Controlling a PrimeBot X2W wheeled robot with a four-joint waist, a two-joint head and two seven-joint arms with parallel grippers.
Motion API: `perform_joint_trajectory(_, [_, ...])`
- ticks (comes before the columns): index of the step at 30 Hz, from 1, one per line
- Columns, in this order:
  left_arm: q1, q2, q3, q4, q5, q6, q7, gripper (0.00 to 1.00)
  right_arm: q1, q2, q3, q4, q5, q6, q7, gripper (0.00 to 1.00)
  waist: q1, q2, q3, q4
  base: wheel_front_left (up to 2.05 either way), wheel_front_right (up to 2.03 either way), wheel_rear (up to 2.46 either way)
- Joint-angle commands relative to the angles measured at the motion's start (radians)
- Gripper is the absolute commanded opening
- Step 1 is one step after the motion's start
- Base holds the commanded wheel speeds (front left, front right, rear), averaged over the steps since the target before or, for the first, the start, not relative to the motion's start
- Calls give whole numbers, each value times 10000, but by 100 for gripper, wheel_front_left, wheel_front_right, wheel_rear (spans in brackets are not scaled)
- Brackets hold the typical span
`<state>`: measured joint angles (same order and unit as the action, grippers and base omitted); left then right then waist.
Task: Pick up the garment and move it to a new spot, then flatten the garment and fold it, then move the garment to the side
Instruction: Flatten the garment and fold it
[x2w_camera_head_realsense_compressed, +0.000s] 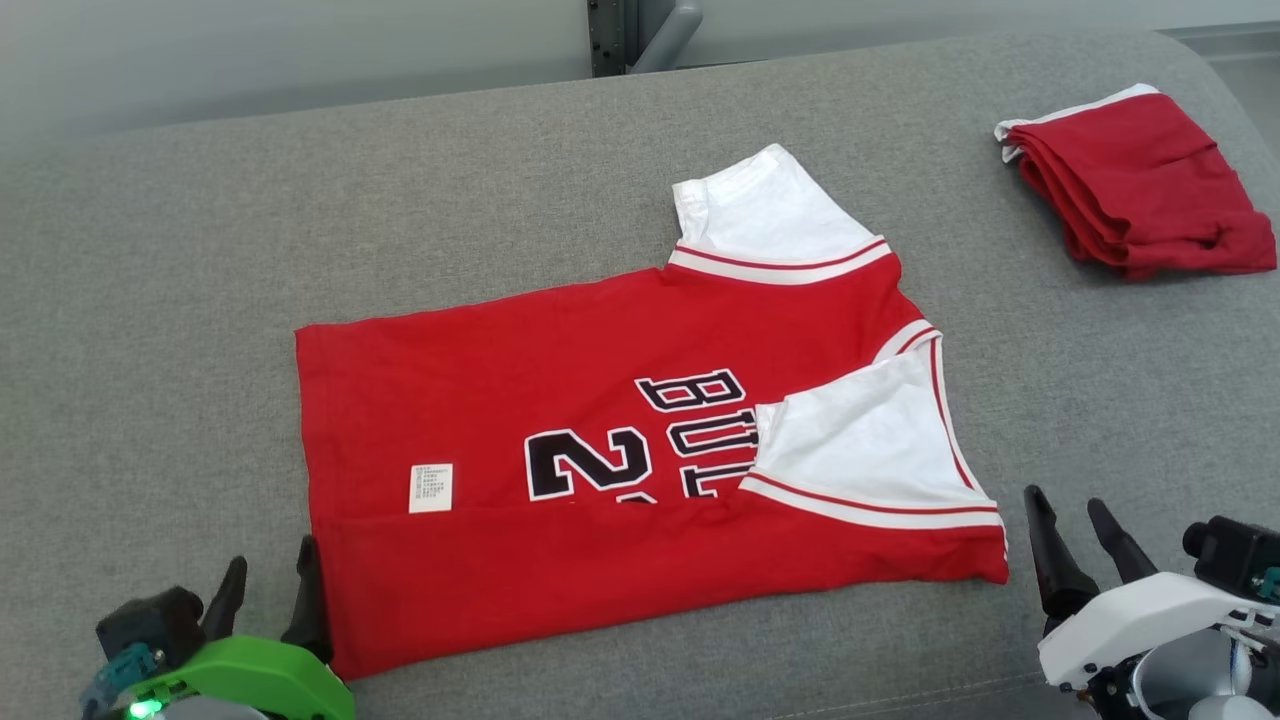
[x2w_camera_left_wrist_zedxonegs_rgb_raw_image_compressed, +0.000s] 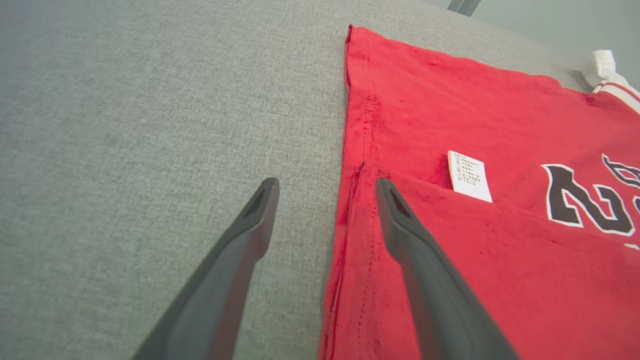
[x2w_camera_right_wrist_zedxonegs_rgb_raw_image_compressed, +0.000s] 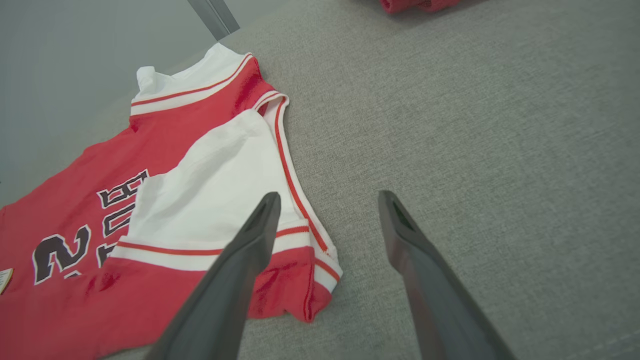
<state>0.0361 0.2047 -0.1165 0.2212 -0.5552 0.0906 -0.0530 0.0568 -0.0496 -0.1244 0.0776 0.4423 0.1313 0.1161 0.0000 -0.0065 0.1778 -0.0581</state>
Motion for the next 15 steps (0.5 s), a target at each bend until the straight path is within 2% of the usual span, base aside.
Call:
perform_joint_trajectory(1, [-455, 274, -18, -53, 118, -114, 118, 100, -170, -17, -120, -272, -155, -12, -44, 100, 0, 65, 61, -104, 0, 0, 0])
perform_joint_trajectory(7, [-1945, 918, -241, 53, 508, -190, 865, 100, -655, -17, -106, -994, -711, -10, 88, 100, 0, 65, 362, -286, 0, 0, 0])
perform_joint_trajectory(15, [-4022, 1364, -579, 1005, 850, -338, 1879, 100, -1500, -15, 609, -1327, -972, -10, 258, 100, 0, 65, 1204, -584, 0, 0, 0])
